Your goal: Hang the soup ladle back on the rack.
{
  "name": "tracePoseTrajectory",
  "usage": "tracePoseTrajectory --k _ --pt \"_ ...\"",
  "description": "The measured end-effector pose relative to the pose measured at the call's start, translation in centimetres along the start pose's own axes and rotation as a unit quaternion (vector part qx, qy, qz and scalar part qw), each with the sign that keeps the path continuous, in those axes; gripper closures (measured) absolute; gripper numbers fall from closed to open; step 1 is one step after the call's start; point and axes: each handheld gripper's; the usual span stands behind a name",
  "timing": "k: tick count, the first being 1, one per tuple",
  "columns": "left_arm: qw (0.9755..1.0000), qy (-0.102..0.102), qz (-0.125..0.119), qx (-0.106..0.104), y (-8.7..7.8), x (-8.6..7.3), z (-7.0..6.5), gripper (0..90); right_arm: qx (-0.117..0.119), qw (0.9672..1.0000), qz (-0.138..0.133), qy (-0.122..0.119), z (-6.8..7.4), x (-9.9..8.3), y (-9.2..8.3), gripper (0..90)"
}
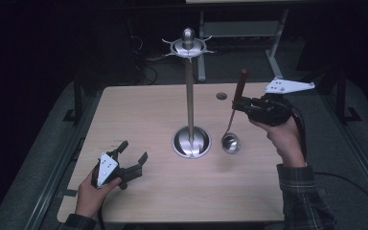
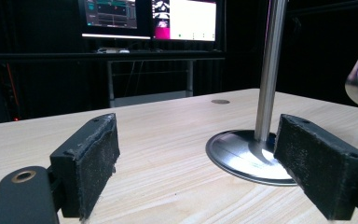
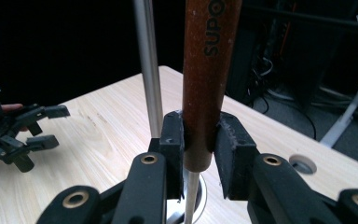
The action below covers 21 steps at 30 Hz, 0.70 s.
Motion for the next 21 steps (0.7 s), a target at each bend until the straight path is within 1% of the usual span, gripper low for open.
tracePoseTrajectory --k 1,6,7,8,9,12,14,15,17,18,21 --pt "1.0000 -0.001 0.000 0.000 0.0 0.0 0.0 13.5 0.003 1.0000 -0.003 -0.007 0.1 0.4 0.0 73.6" --pt "1.0000 -0.001 0.001 0.000 0.0 0.0 0.0 13.5 0.018 0.9997 -0.011 -0.014 0.5 1.5 0.2 73.6" --pt "1.0000 -0.001 0.001 0.000 0.0 0.0 0.0 13.5 0.025 0.9995 -0.013 -0.015 0.6 2.1 0.3 73.6" --pt "1.0000 -0.001 0.001 0.000 0.0 0.0 0.0 13.5 0.025 0.9995 -0.013 -0.015 0.6 2.1 0.3 73.6" --pt "1.0000 -0.001 0.001 0.000 0.0 0.0 0.0 13.5 0.028 0.9994 -0.013 -0.018 0.7 2.7 0.4 73.7" --pt "1.0000 -0.001 0.002 0.000 0.0 0.0 0.0 13.5 0.029 0.9993 -0.011 -0.022 0.8 3.3 0.5 73.6" --pt "1.0000 0.000 0.002 0.000 0.0 0.0 0.0 13.5 0.035 0.9989 -0.009 -0.031 0.9 4.2 0.7 73.6" --pt "1.0000 0.000 0.002 0.000 0.0 0.0 0.0 13.5 0.035 0.9989 -0.009 -0.031 0.9 4.2 0.7 73.6" --pt "1.0000 0.000 0.002 0.000 0.0 0.0 0.0 13.5 0.039 0.9987 -0.010 -0.032 0.9 4.7 0.8 73.6" --pt "1.0000 0.000 0.002 0.000 0.0 0.0 0.0 13.5 0.045 0.9984 -0.011 -0.034 0.8 5.3 1.0 73.6" --pt "1.0000 0.000 0.002 0.000 0.0 0.0 0.0 13.5 0.049 0.9981 -0.008 -0.037 0.8 5.7 1.2 73.6"
Point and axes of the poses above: each handheld gripper's, and its own axes: y roughly forward along the jaws, x roughly out of its top, z roughly to its left, and after that the axes turned 6 degrees about x, right-handed
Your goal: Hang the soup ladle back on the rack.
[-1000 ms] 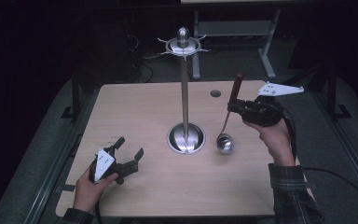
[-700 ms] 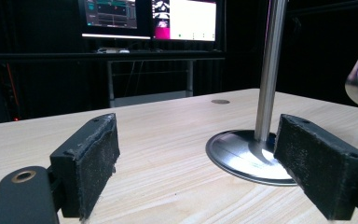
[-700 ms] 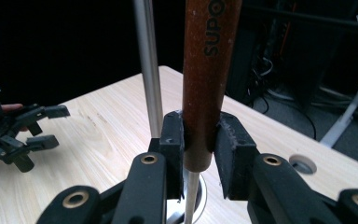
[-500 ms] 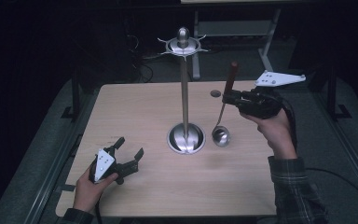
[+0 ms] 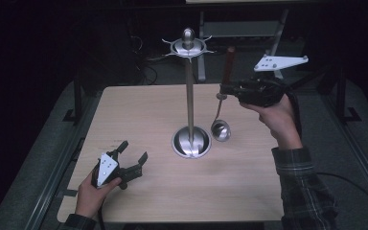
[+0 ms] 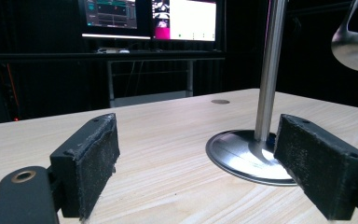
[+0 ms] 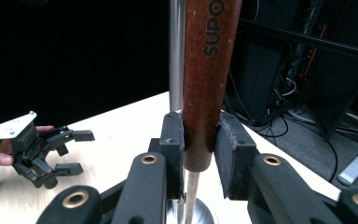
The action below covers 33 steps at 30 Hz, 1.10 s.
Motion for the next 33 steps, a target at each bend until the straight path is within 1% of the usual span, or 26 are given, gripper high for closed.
tracePoseTrajectory --k 1,6,17,26,33 --pt "1.0000 0.000 0.000 0.000 0.0 0.0 0.0 13.5 0.001 1.0000 0.001 -0.001 0.0 0.4 0.2 73.6" --pt "1.0000 0.000 0.000 0.000 0.0 0.0 0.0 13.5 0.004 1.0000 0.007 -0.004 -0.1 1.0 0.7 73.6" --pt "1.0000 -0.001 0.000 0.000 0.0 0.0 0.0 13.5 0.010 0.9999 0.013 -0.005 -0.3 1.4 1.7 73.6" --pt "1.0000 -0.001 0.000 0.000 0.0 0.0 0.0 13.5 0.012 0.9997 0.019 -0.002 -0.6 1.5 2.5 73.6" --pt "1.0000 -0.001 -0.002 -0.001 0.0 0.0 0.0 13.5 0.017 0.9995 0.028 -0.002 -0.6 1.8 3.6 73.6"
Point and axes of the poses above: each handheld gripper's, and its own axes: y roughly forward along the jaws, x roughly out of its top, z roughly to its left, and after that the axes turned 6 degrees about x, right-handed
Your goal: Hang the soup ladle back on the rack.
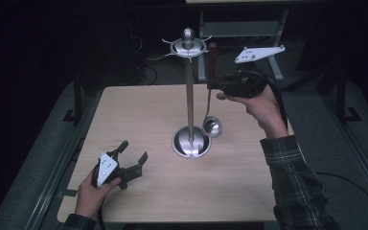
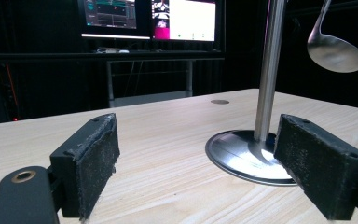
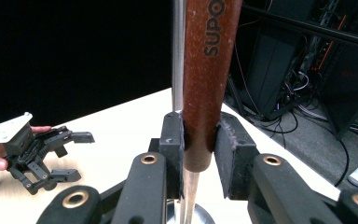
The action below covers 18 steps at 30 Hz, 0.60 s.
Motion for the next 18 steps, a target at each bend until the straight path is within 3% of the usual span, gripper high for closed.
tracePoseTrajectory --k 18 --pt "1.0000 0.001 0.001 0.000 -0.01 0.01 -0.01 13.5 0.005 1.0000 0.003 -0.004 0.22 -0.05 0.82 72.9"
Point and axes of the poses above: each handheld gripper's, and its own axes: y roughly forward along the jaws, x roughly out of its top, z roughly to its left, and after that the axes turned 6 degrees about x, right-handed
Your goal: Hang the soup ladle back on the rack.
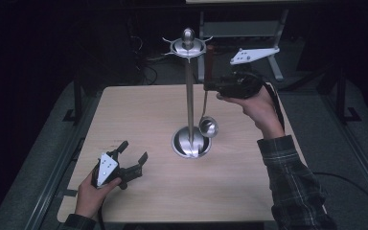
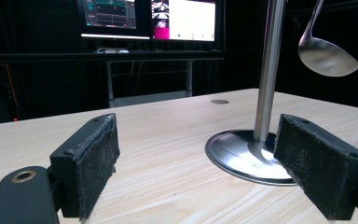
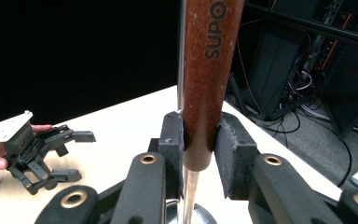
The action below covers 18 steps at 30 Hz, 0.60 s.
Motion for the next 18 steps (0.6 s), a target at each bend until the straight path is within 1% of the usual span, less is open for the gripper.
tracePoseTrajectory --k 4,7,9,10,11,12,14,18 --pt "1.0000 0.000 0.001 0.000 -0.01 0.00 0.01 13.5 -0.002 1.0000 -0.001 -0.001 -0.01 -0.06 -0.03 71.9" --pt "1.0000 0.000 0.001 0.001 -0.01 0.00 0.01 13.5 -0.001 1.0000 -0.006 0.000 -0.01 -0.04 -0.18 69.2" --pt "1.0000 -0.001 0.001 0.001 -0.03 0.00 0.00 13.5 -0.001 1.0000 -0.007 0.000 0.03 -0.02 -0.33 65.6" --pt "1.0000 -0.001 0.001 0.001 -0.03 0.00 0.00 13.5 -0.001 1.0000 -0.007 0.000 0.03 -0.02 -0.33 65.6" --pt "1.0000 0.000 0.001 0.000 -0.03 0.00 -0.01 13.5 -0.001 1.0000 -0.005 0.000 0.07 -0.06 -0.35 63.9" --pt "1.0000 -0.003 -0.001 0.000 0.02 0.00 -0.07 13.5 -0.001 1.0000 -0.004 0.001 0.10 -0.24 -0.39 58.4" --pt "1.0000 -0.001 0.001 0.001 -0.01 0.00 -0.03 13.5 -0.003 1.0000 -0.002 -0.001 0.10 -0.33 -0.42 57.5" --pt "1.0000 -0.002 0.000 0.002 -0.01 0.00 -0.05 13.5 -0.013 0.9999 -0.007 0.001 -0.10 -0.88 -0.77 50.8"
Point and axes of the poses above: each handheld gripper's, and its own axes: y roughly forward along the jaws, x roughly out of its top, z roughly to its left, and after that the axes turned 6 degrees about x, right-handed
